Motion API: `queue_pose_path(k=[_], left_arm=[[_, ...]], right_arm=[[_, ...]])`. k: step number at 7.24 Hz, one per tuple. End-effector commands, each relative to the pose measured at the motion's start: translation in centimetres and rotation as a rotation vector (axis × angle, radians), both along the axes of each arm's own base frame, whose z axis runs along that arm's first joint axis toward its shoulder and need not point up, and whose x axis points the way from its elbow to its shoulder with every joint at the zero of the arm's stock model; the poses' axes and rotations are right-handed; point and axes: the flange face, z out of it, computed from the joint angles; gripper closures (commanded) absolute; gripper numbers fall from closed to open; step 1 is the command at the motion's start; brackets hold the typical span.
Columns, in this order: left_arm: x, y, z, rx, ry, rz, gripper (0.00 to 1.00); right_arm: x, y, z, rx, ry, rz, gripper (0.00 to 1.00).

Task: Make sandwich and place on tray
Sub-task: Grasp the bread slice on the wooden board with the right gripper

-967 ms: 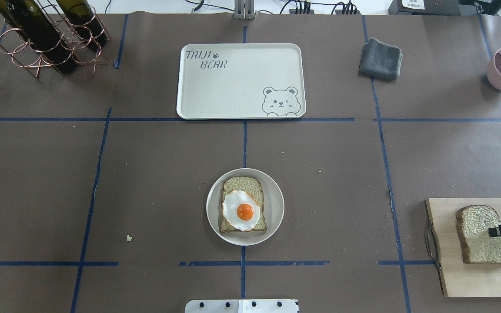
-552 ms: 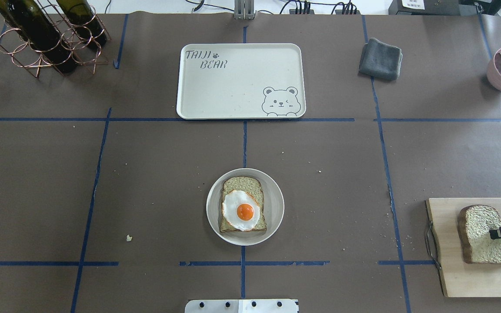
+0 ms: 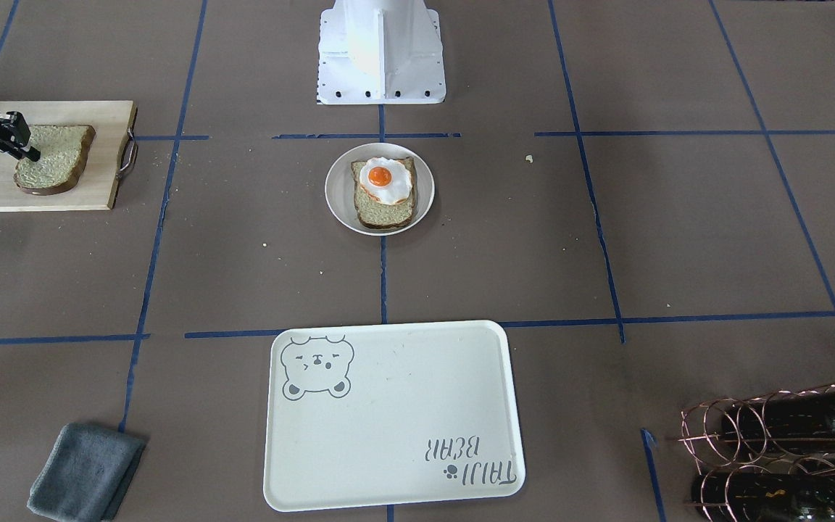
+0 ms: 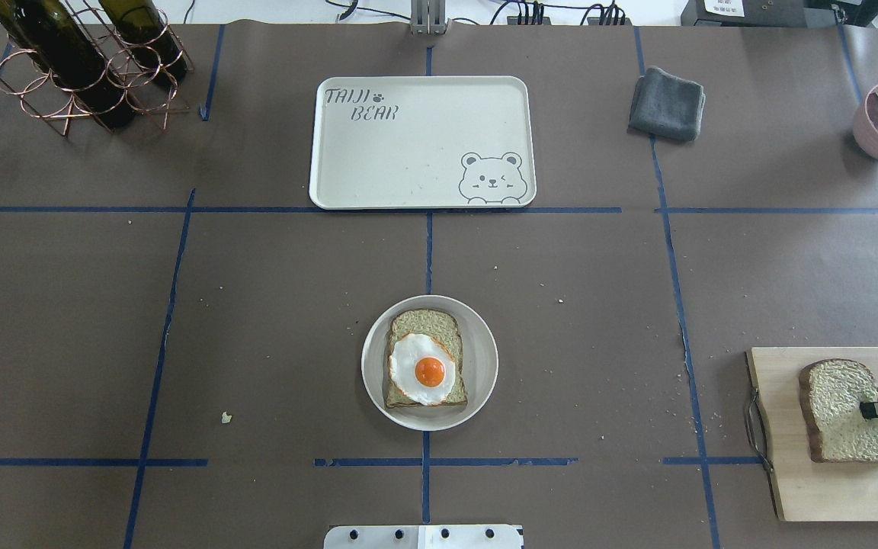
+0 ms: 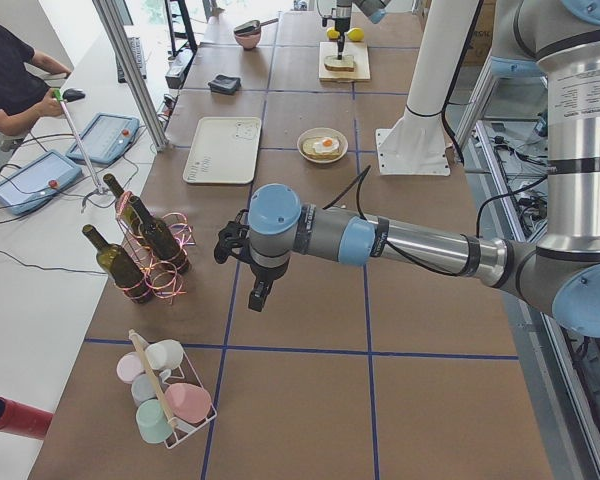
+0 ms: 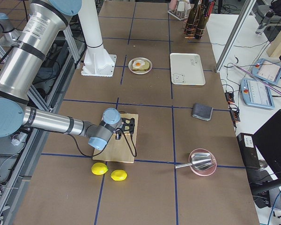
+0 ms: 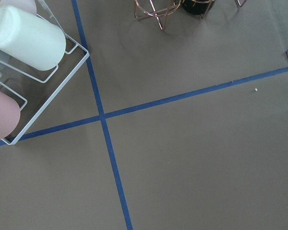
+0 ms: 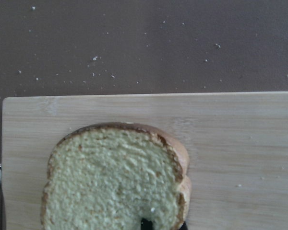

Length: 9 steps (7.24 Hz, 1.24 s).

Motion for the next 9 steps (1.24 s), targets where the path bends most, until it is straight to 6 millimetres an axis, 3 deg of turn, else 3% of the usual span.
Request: queue_pose_path(k=[1,7,9], left_arm=[[0.0,0.0,-0.1,0.001,0.0,-0.001,0.0],[0.0,0.0,-0.2,0.003,0.0,-0.001,0.0],[-0.1,0.0,-0.4,0.007,0.0,-0.004,0.0]], right_arm=[[0.0,-0.1,-0.6,0.018,-0.014,0.001,1.0],[0.4,0.4,-0.9,0.049,-0.046,-0.004,1.0],[1.3,1.3,-1.9,0.069,-0.151,-0.054,1.0]])
